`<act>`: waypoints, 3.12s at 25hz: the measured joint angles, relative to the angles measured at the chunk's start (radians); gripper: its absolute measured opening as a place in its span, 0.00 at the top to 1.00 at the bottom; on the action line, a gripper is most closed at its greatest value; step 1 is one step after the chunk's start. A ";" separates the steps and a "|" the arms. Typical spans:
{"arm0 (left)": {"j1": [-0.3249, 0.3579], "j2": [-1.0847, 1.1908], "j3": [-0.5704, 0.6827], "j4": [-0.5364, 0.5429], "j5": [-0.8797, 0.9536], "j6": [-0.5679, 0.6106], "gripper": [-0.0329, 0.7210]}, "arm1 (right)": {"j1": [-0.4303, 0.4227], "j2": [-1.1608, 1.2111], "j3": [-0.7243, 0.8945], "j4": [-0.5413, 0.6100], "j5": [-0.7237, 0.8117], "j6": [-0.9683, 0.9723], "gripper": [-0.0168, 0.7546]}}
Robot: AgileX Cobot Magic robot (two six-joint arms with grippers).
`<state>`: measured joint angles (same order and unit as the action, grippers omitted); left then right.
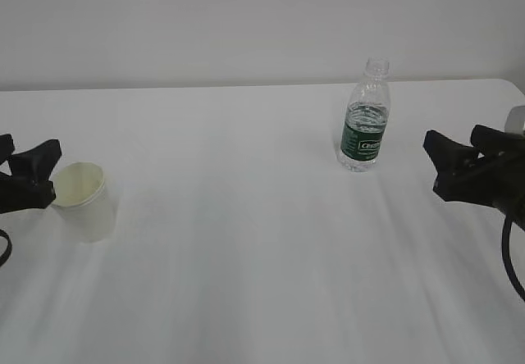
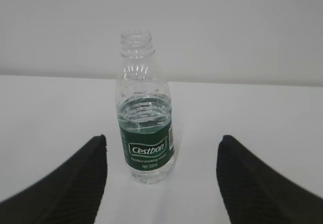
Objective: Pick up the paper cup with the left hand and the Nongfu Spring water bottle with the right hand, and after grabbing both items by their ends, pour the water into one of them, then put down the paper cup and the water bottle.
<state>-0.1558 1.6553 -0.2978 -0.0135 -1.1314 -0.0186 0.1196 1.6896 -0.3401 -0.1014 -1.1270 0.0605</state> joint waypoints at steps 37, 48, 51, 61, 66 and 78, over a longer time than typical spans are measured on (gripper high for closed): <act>0.000 0.210 0.022 0.044 -0.015 -0.005 0.37 | 0.000 0.279 -0.119 -0.156 -0.014 0.028 0.31; 0.000 0.155 0.005 0.044 -0.015 -0.005 0.37 | 0.000 0.279 -0.119 -0.168 -0.014 0.042 0.31; 0.000 0.155 -0.002 0.044 -0.015 -0.005 0.37 | 0.000 0.279 -0.119 -0.173 -0.014 0.045 0.31; 0.000 0.155 -0.002 0.040 -0.015 -0.003 0.38 | 0.000 0.279 -0.121 -0.181 -0.014 0.046 0.31; 0.000 0.143 -0.002 0.048 -0.015 -0.003 0.39 | 0.000 0.279 -0.121 -0.183 -0.014 0.046 0.31; 0.000 0.091 -0.002 0.070 -0.015 -0.003 0.39 | 0.000 0.279 -0.121 -0.198 -0.014 0.047 0.31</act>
<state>-0.1558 1.7467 -0.2993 0.0565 -1.1463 -0.0218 0.1196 1.9683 -0.4610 -0.2992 -1.1413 0.1075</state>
